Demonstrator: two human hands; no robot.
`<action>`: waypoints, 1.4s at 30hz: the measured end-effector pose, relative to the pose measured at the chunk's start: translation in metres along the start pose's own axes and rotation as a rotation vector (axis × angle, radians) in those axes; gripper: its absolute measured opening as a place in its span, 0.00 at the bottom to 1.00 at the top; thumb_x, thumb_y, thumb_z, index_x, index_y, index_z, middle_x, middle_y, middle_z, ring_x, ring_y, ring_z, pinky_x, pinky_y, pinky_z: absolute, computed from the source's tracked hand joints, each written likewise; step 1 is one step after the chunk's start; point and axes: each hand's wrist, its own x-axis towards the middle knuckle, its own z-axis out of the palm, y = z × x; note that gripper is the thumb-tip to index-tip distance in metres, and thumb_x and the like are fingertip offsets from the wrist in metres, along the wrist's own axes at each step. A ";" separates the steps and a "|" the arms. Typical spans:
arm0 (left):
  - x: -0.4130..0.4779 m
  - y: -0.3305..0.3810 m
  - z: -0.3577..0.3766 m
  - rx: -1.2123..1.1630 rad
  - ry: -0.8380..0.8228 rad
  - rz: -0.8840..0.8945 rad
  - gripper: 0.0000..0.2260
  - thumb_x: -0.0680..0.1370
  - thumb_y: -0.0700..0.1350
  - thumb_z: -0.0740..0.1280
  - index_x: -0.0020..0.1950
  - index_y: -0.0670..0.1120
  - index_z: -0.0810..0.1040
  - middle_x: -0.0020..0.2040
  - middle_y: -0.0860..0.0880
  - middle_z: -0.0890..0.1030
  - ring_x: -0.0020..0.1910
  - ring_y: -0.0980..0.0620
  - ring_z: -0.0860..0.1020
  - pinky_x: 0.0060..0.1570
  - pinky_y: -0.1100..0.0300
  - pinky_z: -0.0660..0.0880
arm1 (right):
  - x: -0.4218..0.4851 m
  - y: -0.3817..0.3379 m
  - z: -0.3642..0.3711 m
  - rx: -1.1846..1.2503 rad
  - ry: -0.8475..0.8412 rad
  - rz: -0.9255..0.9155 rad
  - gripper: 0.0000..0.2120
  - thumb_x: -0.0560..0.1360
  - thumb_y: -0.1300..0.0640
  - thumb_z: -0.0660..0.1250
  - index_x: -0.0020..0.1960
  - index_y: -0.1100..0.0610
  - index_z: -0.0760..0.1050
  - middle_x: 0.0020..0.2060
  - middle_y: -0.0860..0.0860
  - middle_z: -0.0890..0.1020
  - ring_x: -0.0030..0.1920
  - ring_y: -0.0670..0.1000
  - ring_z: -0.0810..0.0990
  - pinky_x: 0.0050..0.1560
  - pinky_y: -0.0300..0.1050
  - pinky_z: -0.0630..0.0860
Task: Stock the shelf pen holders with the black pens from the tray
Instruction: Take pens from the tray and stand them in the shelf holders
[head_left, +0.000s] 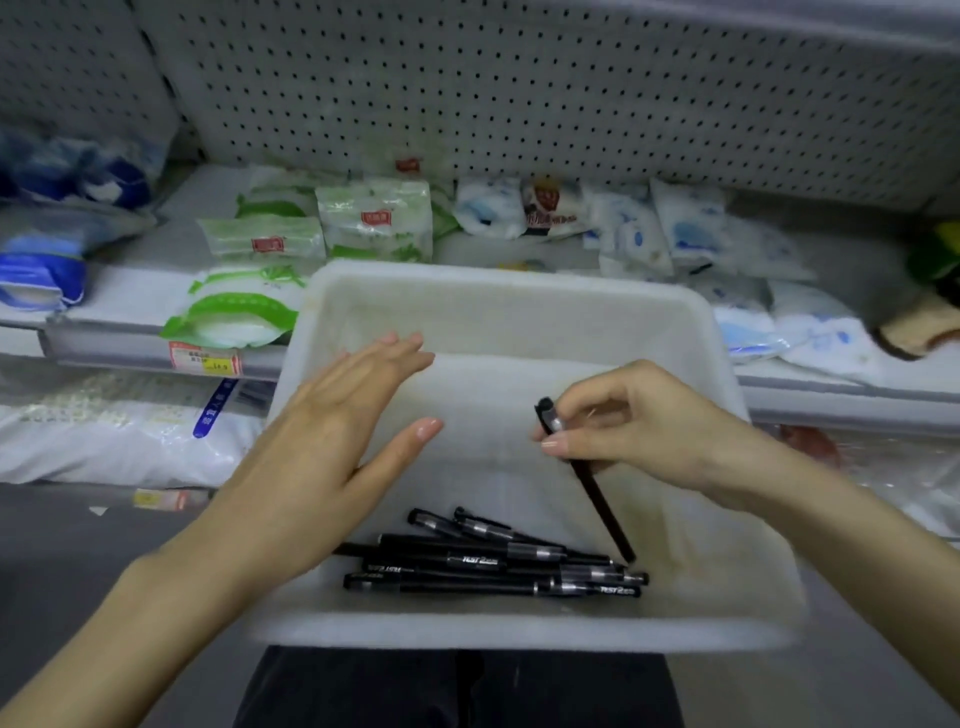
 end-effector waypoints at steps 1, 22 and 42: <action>0.006 0.004 -0.003 0.013 0.007 0.036 0.25 0.79 0.62 0.53 0.72 0.52 0.68 0.74 0.57 0.66 0.73 0.68 0.54 0.69 0.74 0.48 | -0.004 -0.011 -0.008 0.011 0.030 -0.027 0.06 0.70 0.62 0.73 0.38 0.52 0.82 0.43 0.60 0.84 0.43 0.54 0.84 0.45 0.44 0.79; 0.189 0.101 -0.113 0.377 0.392 0.438 0.25 0.81 0.59 0.51 0.74 0.47 0.64 0.74 0.52 0.65 0.72 0.61 0.56 0.72 0.61 0.48 | -0.040 -0.233 -0.188 0.014 0.819 -0.947 0.10 0.79 0.68 0.59 0.57 0.55 0.66 0.45 0.55 0.83 0.48 0.51 0.84 0.51 0.47 0.81; 0.219 0.094 -0.108 0.388 0.448 0.430 0.24 0.82 0.59 0.51 0.73 0.48 0.66 0.73 0.52 0.67 0.73 0.59 0.58 0.71 0.58 0.49 | 0.021 -0.236 -0.202 -0.444 0.888 -0.767 0.11 0.78 0.63 0.63 0.58 0.52 0.69 0.50 0.48 0.79 0.49 0.44 0.80 0.56 0.44 0.76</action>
